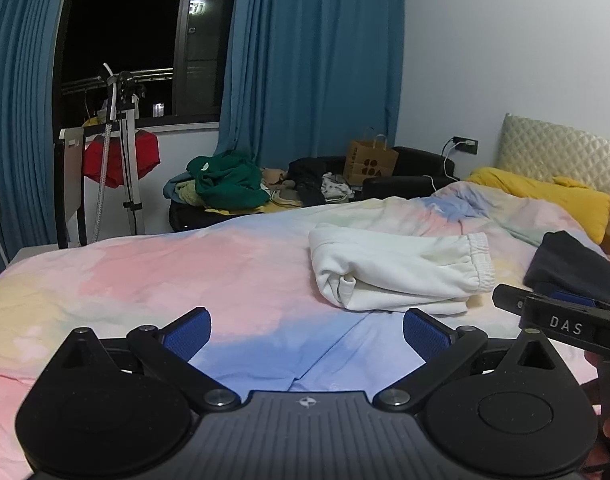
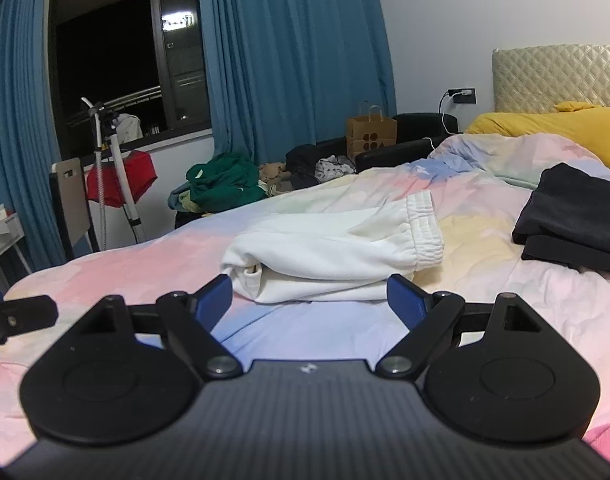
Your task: Fold clothes
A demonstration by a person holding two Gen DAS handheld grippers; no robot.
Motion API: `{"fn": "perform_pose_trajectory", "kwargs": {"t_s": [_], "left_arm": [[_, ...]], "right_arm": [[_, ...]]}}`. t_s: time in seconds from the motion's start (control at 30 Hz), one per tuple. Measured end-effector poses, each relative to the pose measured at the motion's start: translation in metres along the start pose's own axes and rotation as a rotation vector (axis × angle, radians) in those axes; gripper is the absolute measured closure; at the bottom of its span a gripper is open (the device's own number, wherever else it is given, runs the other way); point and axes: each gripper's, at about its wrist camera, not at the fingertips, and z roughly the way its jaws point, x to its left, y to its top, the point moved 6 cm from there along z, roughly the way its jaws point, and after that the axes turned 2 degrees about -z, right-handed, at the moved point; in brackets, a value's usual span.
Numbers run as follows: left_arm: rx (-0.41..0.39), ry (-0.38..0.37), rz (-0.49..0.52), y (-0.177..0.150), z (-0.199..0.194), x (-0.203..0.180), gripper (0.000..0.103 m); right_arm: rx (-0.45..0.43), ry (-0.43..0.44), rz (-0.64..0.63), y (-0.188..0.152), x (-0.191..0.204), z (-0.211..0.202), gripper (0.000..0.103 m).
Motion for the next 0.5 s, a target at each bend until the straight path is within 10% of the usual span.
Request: {"fn": "perform_pose_trajectory", "kwargs": {"t_s": [0.5], "left_arm": [[0.007, 0.026, 0.027, -0.0060, 0.0062, -0.0024, 0.000]], "right_arm": [[-0.005, -0.013, -0.013, -0.0020, 0.0040, -0.0032, 0.017]]}}
